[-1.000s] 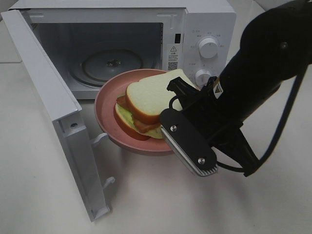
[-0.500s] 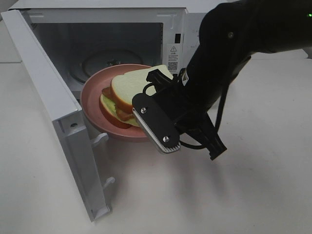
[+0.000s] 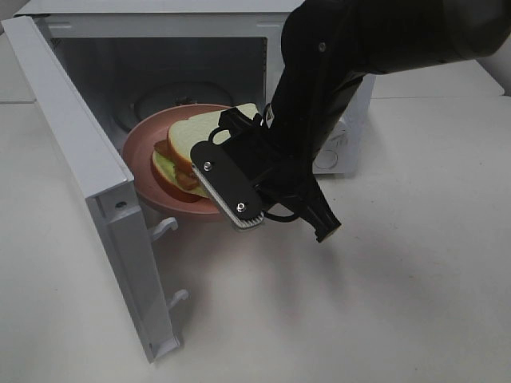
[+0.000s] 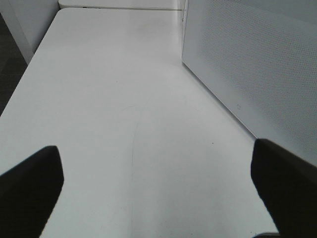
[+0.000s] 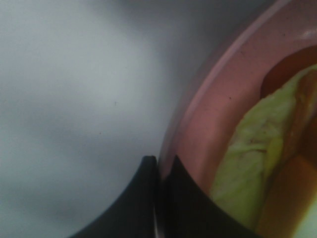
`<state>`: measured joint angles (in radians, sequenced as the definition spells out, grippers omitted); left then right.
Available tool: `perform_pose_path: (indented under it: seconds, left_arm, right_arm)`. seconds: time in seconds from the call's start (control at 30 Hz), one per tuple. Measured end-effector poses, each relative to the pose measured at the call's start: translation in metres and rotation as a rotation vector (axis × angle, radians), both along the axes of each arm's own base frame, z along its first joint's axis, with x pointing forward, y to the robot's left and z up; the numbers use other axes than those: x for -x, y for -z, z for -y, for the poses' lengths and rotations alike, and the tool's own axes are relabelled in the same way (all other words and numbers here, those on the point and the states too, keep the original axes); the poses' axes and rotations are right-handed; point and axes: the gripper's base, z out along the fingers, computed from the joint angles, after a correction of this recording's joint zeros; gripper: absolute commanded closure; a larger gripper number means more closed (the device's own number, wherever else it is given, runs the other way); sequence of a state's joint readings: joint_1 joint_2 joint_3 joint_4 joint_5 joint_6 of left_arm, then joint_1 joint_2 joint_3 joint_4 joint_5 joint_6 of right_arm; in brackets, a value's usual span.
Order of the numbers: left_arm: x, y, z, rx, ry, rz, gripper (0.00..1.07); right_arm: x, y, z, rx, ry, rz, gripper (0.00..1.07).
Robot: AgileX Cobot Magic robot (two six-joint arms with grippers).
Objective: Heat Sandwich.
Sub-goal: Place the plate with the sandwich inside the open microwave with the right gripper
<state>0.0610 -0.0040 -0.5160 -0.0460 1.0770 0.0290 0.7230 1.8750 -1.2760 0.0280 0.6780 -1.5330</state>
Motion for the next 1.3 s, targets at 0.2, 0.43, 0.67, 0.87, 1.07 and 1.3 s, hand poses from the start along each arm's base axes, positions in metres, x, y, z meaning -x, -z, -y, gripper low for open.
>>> perform_pose_path:
  seconds: [0.2,0.43,0.67,0.87,1.07,1.3]
  left_arm:
    - [0.0,0.0,0.0,0.0,0.0,0.0,0.09]
    - [0.0,0.0,0.0,0.0,0.0,0.0,0.09]
    - [0.0,0.0,0.0,0.0,0.0,0.0,0.09]
    - [0.0,0.0,0.0,0.0,0.0,0.0,0.09]
    - [0.0,0.0,0.0,0.0,0.0,0.0,0.09]
    - [0.0,0.0,0.0,0.0,0.0,0.0,0.09]
  right_arm:
    - [-0.007,-0.002,-0.006,0.004,-0.001,-0.004,1.07]
    - [-0.021,-0.006,-0.018,0.001,-0.002,0.003,1.07]
    - [-0.032,-0.005,-0.028,0.001,-0.002,0.002,1.07]
    - [-0.043,-0.004,-0.037,0.009,0.012,-0.001,1.07]
    - [-0.056,-0.003,-0.046,0.016,0.035,0.018,1.07]
    - [-0.066,-0.001,-0.054,0.015,0.061,0.009,1.07]
